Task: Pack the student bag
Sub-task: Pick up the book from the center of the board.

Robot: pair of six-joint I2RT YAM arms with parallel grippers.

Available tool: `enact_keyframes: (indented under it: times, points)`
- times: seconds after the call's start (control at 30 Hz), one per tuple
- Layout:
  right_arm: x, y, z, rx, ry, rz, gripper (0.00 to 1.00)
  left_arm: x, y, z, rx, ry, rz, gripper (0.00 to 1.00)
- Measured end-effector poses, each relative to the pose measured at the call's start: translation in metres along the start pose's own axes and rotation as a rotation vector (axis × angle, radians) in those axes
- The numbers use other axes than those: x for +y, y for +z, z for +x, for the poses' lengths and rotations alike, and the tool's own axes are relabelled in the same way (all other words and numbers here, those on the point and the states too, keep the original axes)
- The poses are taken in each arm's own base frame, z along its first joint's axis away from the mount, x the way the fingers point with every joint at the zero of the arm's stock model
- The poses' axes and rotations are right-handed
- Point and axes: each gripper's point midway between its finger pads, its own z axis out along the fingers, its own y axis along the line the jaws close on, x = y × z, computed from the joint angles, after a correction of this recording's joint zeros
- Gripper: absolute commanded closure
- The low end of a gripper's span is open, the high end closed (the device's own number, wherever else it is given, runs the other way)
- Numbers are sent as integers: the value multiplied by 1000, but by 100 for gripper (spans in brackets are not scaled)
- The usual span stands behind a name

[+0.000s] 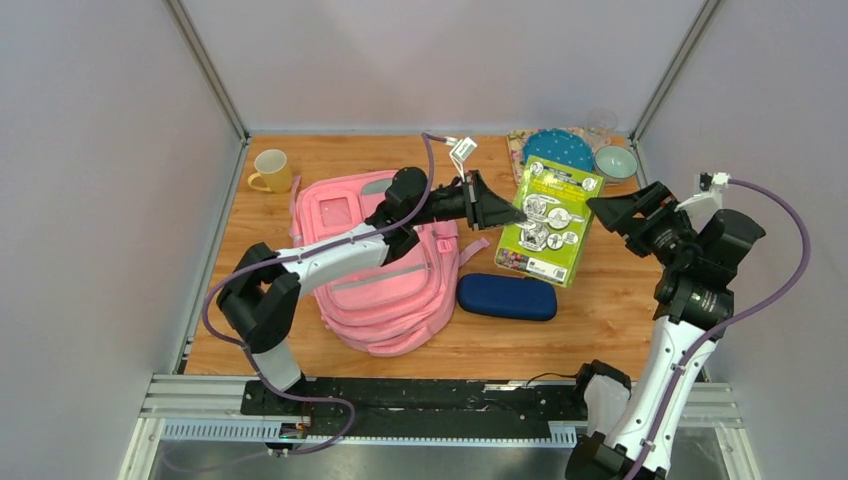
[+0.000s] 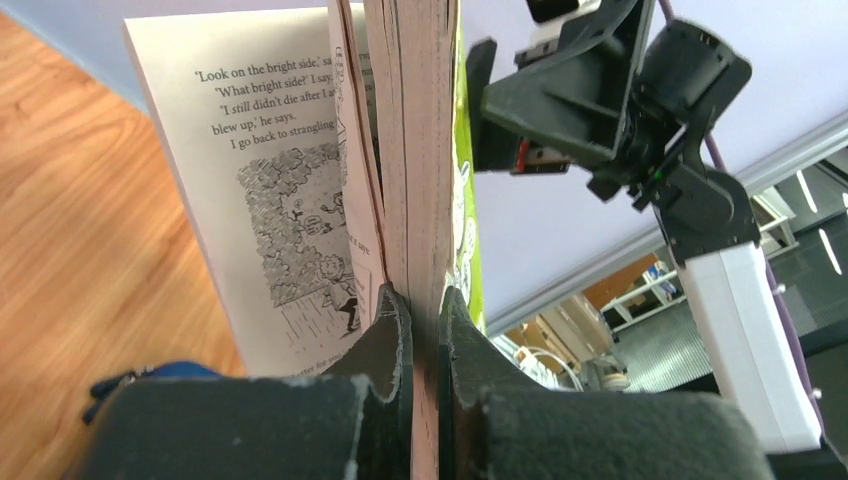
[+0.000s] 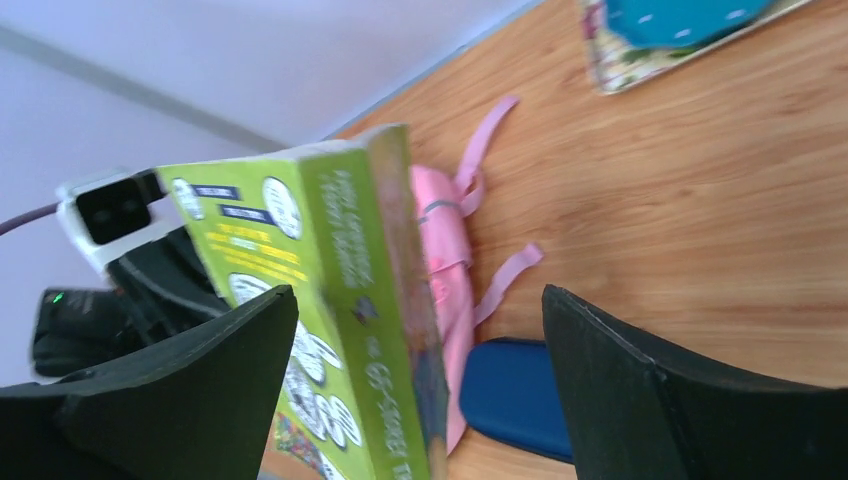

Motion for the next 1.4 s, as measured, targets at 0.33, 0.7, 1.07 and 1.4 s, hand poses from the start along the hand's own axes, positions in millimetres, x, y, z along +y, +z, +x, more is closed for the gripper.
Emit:
enact_keyframes:
  times: [0.33,0.7,1.07,1.4]
  points:
    - [39,3,40,169,-18,-259,8,2,-37,30,39,20,-85,100]
    - [72,15,109,412,-22,-415,89,-19,-55,30,32,64,-60,84]
    - [73,17,155,500,88,-484,100,-43,-132,26,-56,306,-251,24]
    - [128,-6,231,701,94,-665,100,-12,-163,56,-51,285,-369,22]
